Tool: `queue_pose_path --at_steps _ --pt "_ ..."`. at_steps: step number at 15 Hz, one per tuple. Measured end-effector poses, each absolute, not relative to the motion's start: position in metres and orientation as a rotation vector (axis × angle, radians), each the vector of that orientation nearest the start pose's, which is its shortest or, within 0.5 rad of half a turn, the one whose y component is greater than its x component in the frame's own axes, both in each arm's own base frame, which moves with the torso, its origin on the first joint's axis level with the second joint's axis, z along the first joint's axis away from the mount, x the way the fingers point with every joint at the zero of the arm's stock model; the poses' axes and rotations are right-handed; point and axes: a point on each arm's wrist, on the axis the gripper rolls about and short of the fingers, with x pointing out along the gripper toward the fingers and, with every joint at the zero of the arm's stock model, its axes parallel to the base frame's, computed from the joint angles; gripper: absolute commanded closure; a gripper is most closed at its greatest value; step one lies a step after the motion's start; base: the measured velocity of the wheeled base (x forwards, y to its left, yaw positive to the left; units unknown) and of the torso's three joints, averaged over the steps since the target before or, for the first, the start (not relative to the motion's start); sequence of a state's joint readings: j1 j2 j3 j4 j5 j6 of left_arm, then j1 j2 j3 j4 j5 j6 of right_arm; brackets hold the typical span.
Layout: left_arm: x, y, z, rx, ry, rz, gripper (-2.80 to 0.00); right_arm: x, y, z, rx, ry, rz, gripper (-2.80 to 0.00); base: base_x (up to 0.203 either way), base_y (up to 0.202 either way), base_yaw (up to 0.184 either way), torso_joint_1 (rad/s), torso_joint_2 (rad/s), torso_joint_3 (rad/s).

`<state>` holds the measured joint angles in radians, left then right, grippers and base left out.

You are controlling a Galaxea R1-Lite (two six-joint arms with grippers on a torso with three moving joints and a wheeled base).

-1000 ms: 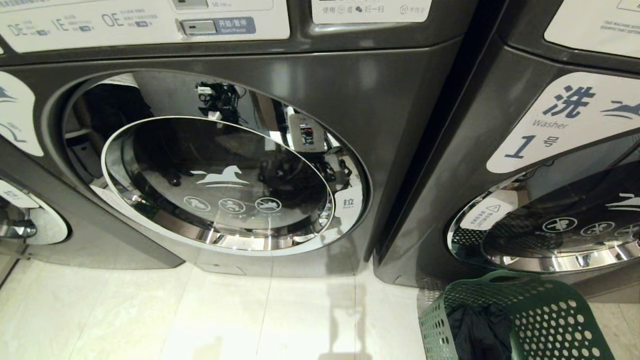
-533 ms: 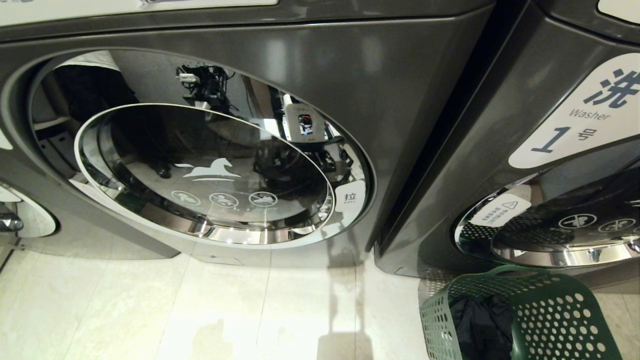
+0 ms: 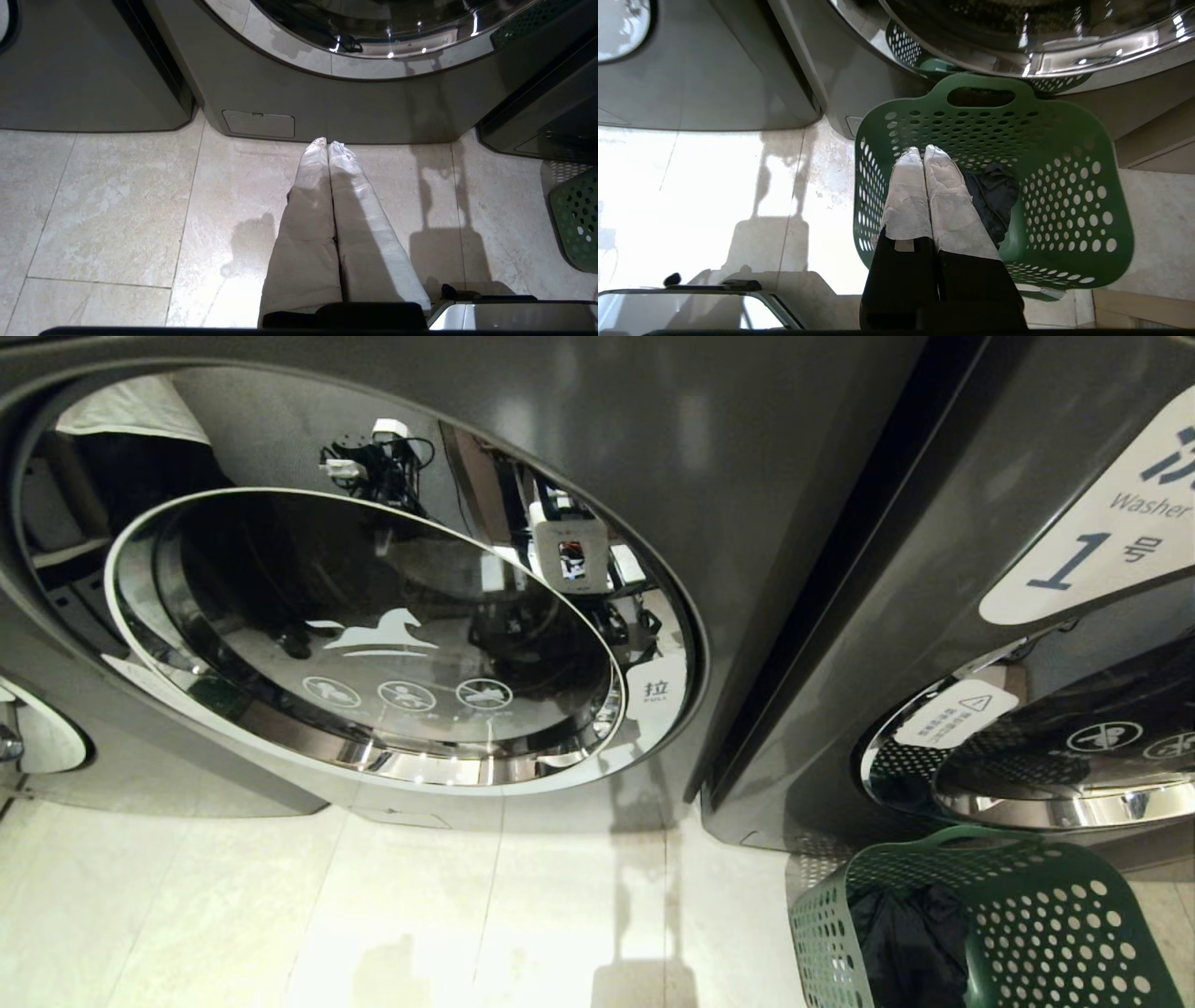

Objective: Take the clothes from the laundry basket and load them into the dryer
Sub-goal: Take the clothes out of the basket

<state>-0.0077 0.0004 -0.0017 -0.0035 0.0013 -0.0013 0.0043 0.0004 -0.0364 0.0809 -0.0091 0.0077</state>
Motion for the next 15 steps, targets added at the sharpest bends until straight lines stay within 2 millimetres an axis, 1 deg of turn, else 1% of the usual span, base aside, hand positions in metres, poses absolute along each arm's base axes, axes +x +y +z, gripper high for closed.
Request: queue_pose_path --at_steps 4,5,9,11,12,13,15 --pt "-0.023 0.000 0.076 -0.001 -0.004 -0.006 0.00 -0.026 0.000 0.077 0.007 0.046 -0.005 0.00 0.000 0.000 0.000 -0.011 0.43 0.421" --pt "-0.023 0.000 0.076 -0.001 -0.002 -0.006 0.00 -0.026 0.000 0.077 0.007 0.047 -0.005 0.00 0.000 0.000 0.000 0.014 0.27 0.276" --pt "-0.023 0.000 0.076 -0.001 -0.004 -0.006 0.00 -0.026 0.000 0.077 0.000 0.046 -0.003 0.00 0.000 0.000 0.000 0.005 0.07 0.081" --pt "-0.023 0.000 0.076 -0.001 -0.004 -0.006 0.00 -0.026 0.000 0.077 -0.055 0.052 0.002 0.00 0.000 0.000 0.000 0.000 0.00 0.000" --pt "-0.023 0.000 0.076 -0.001 -0.004 -0.006 0.00 -0.027 0.000 0.080 -0.081 0.049 -0.006 0.00 0.000 0.000 0.000 0.000 0.00 0.000" --pt "-0.023 0.000 0.076 -0.001 -0.004 -0.006 0.00 -0.029 -0.001 0.088 -0.090 0.046 -0.030 0.00 0.000 0.000 0.000 0.000 0.00 0.000" --pt "-0.023 0.000 0.076 -0.001 -0.004 -0.006 0.00 -0.033 -0.002 0.115 -0.052 0.077 -0.088 0.00 0.000 0.000 0.000 0.000 0.00 0.000"
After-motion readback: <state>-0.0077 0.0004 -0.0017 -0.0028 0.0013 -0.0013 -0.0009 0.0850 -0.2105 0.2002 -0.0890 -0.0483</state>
